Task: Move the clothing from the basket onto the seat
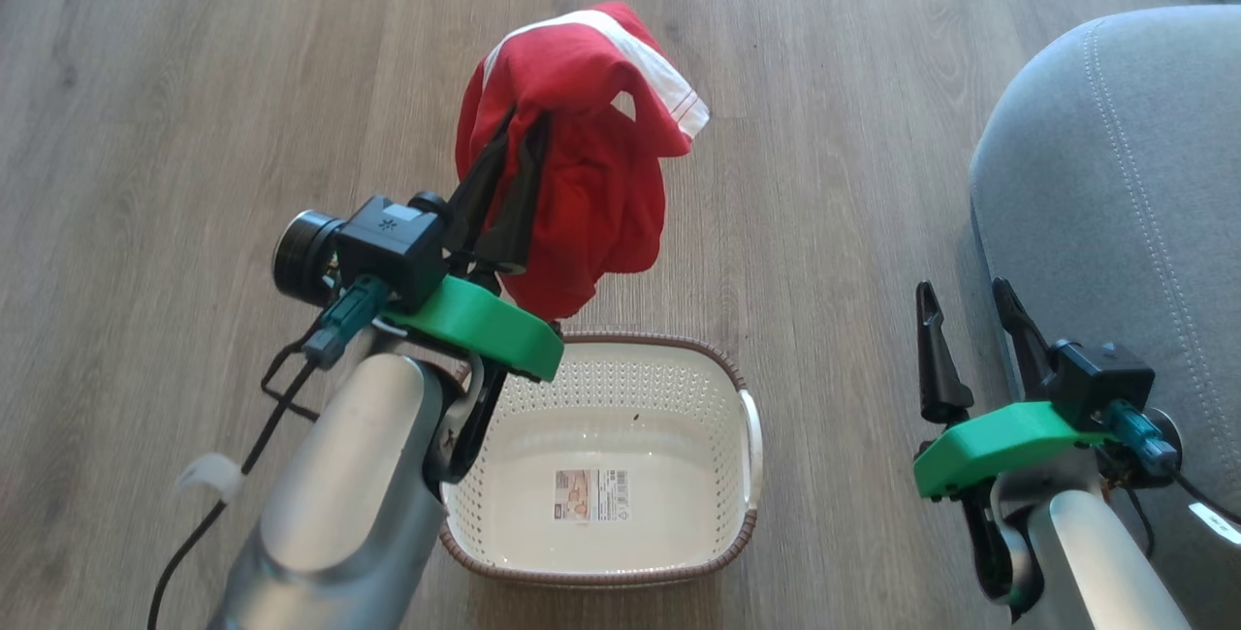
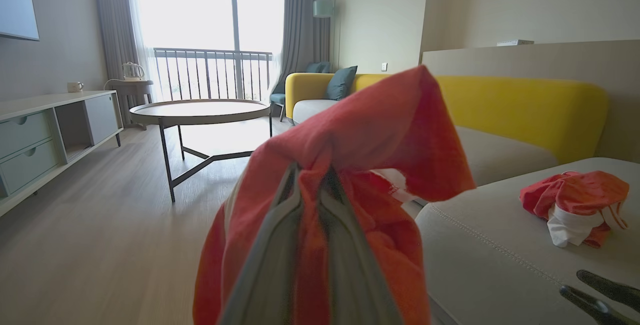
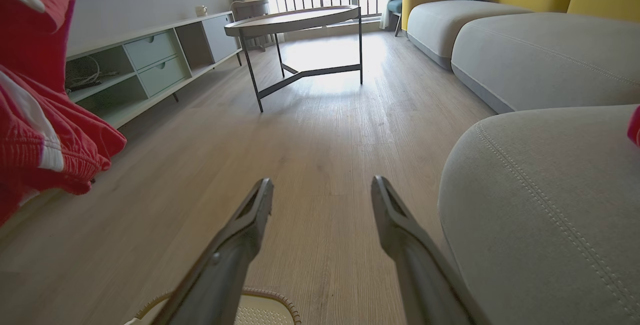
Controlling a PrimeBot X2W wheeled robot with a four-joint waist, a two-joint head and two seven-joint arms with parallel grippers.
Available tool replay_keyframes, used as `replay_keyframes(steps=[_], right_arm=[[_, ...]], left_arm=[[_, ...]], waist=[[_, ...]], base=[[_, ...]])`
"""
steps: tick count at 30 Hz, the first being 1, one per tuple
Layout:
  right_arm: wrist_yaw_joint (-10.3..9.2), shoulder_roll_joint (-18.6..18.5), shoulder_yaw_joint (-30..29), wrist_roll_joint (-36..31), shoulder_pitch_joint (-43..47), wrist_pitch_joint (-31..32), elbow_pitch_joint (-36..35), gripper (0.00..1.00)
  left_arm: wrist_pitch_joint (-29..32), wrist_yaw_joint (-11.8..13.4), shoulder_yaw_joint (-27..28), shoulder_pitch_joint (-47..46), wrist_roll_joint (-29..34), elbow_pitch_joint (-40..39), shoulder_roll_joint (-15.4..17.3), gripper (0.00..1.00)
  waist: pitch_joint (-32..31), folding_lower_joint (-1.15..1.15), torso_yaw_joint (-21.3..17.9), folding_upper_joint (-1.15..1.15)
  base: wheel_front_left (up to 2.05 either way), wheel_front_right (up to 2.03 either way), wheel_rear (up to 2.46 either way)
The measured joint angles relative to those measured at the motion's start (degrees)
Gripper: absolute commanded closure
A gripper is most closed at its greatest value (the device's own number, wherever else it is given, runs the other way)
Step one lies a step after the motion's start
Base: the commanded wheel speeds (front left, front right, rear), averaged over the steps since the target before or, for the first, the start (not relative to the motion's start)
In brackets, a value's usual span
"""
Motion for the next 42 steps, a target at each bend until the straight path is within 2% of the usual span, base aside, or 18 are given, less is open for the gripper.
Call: replay_keyframes(steps=[5, 9, 11, 27, 32, 42], right_arm=[[0.00, 0.07, 0.27, 0.09, -0.01, 0.00, -0.12, 0.00], [0.00, -0.10, 3.05, 1.52, -0.20, 0.00, -1.58, 0.00], [0.00, -1.34, 8.28, 3.60, -1.05, 0.01, -3.09, 0.00], [0.00, -8.64, 33.74, 15.51, -15.81, 0.01, -5.12, 0.00], [0.00, -9.16, 37.16, 16.90, -18.76, 0.01, -4.35, 0.00], [0.00, -8.50, 39.80, 17.07, -23.29, 0.01, 0.60, 0.00]], left_arm=[[0.00, 0.01, -0.23, 0.00, 0.25, -0.38, -0.04, 1.00], [0.00, -0.01, -1.25, 0.01, 0.23, -0.46, -0.05, 1.00], [0.00, -0.16, -2.33, 0.01, 0.23, -0.52, -0.13, 1.00], [0.00, 0.35, -8.12, 0.00, -1.32, -1.01, -0.36, 1.00], [0.00, 0.42, -9.43, -0.01, -1.81, -1.03, -0.38, 1.00], [0.00, 0.40, -12.27, -0.82, -3.13, -0.92, -0.40, 1.00]], waist=[[0.20, 0.00, -0.06, 0.00], [0.47, 0.00, 0.01, 0.00], [0.74, 0.00, 0.13, 0.00], [1.05, 0.00, 2.49, 0.00], [1.32, 0.00, 3.09, 0.00], [1.80, 0.00, 4.27, 0.00]], base=[[0.00, 0.00, 0.00], [0.00, 0.00, 0.00], [0.00, 0.00, 0.00], [0.00, 0.00, 0.00], [0.00, 0.00, 0.00], [0.00, 0.00, 0.00]])
